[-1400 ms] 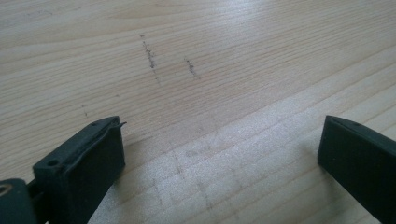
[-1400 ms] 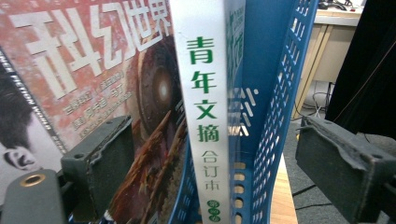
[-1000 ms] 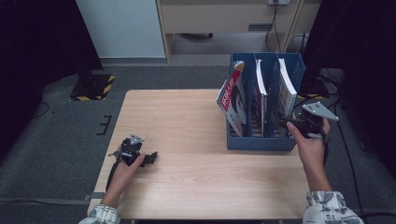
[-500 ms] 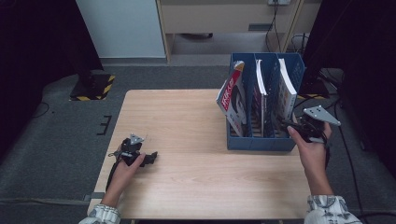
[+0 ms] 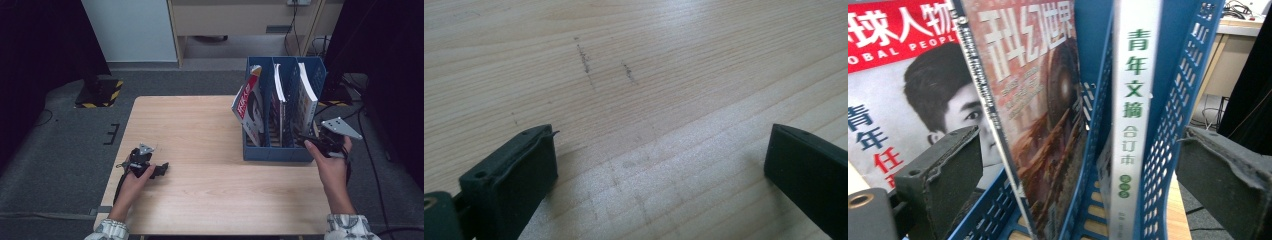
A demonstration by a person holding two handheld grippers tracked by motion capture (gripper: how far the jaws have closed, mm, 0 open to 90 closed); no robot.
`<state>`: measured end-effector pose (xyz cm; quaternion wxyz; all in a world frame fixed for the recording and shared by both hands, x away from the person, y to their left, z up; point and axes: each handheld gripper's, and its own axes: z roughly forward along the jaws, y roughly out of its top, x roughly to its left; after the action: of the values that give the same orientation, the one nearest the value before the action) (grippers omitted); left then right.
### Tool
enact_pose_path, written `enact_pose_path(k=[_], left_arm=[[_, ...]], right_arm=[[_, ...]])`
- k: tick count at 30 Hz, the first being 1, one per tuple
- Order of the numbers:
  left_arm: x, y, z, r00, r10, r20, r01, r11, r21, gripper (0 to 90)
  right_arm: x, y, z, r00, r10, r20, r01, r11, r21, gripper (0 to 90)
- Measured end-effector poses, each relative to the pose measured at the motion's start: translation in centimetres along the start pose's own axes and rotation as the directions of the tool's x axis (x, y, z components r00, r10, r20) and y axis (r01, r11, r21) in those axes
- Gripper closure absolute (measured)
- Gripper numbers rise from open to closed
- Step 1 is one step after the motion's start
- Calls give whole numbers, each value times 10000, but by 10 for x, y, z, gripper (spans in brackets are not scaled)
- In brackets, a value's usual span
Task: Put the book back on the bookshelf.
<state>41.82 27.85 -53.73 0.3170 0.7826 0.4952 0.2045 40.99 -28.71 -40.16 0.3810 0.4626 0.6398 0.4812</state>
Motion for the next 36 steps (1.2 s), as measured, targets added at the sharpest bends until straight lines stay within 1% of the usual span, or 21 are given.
enact_pose_path(k=[5,14,19,23,26,29,36], left_arm=[[0,0,0,10000,3,0,-3,10000,0,0],[0,0,0,10000,-2,6,2,10000,1,0],[0,0,0,10000,-6,15,6,10000,2,0],[0,0,0,10000,8,27,-8,10000,-1,0],[0,0,0,10000,8,27,-8,10000,-2,0],[0,0,0,10000,11,29,-11,10000,1,0],[0,1,1,10000,18,36,-18,10000,2,0]], right_arm=[[8,-2,1,9999,-49,-162,51,9999,148,53],[19,-8,2,9991,0,-428,9,9998,208,51],[25,-11,4,9986,-49,-528,74,9989,465,49],[28,-12,4,9980,-72,-630,104,9986,511,48],[30,-13,4,9975,-3,-712,48,9980,634,46],[31,-15,5,9975,-28,-712,80,9973,724,47],[32,-19,3,9961,108,-874,-34,9964,850,49]])
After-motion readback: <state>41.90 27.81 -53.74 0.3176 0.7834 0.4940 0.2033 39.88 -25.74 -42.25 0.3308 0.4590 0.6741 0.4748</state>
